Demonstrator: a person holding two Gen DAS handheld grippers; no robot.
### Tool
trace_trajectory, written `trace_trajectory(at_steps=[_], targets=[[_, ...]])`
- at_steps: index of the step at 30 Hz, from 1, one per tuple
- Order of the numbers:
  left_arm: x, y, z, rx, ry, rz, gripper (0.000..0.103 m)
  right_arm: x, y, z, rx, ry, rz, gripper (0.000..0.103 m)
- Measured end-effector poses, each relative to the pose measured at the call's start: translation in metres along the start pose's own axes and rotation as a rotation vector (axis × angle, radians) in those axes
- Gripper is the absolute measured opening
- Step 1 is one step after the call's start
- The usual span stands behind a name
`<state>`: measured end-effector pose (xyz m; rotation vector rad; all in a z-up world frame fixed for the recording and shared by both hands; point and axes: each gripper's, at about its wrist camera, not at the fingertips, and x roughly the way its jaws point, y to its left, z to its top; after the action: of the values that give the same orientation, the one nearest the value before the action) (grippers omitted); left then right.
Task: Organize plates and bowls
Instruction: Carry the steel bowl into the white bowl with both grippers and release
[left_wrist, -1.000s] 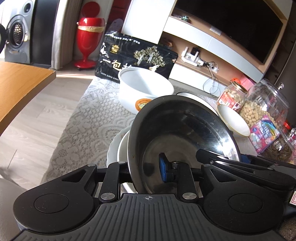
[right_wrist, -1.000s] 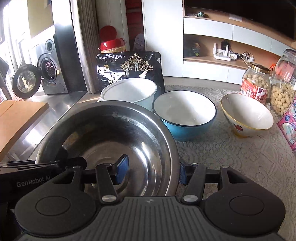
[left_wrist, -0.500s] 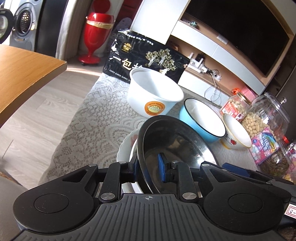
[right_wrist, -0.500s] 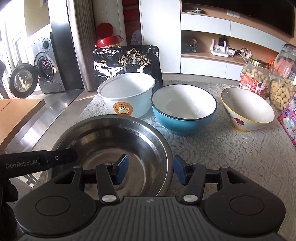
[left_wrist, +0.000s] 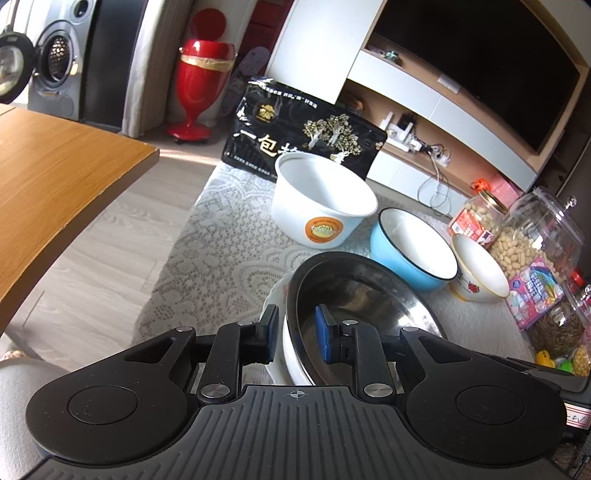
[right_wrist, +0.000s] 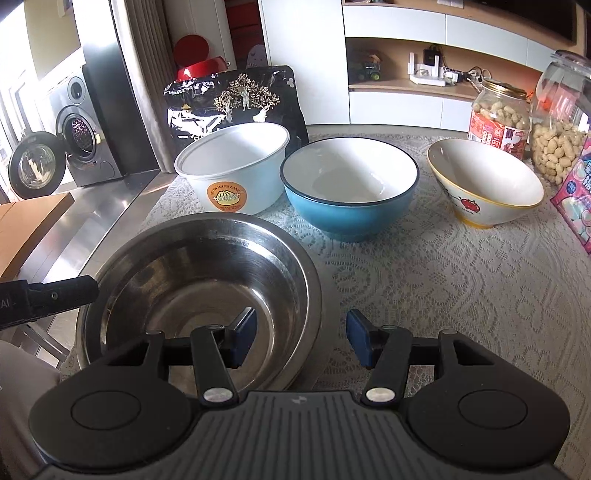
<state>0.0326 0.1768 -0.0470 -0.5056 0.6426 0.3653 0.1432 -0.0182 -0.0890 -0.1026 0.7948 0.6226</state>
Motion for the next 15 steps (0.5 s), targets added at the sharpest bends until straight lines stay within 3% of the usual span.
trace_trajectory(at_steps=[5, 8, 15], targets=[[0.019, -0.003, -0.009, 0.011, 0.099, -0.016, 0.026, -0.001, -0.001, -0.003, 0.008, 0.013, 0.045, 0.055], [0.020, -0.007, -0.013, 0.017, 0.088, -0.007, 0.027, -0.003, 0.000, -0.002, 0.006, 0.018, 0.075, 0.055], [0.026, -0.009, -0.013, 0.012, 0.088, -0.052, 0.029, 0.002, -0.003, -0.003, 0.024, 0.036, 0.047, 0.055]])
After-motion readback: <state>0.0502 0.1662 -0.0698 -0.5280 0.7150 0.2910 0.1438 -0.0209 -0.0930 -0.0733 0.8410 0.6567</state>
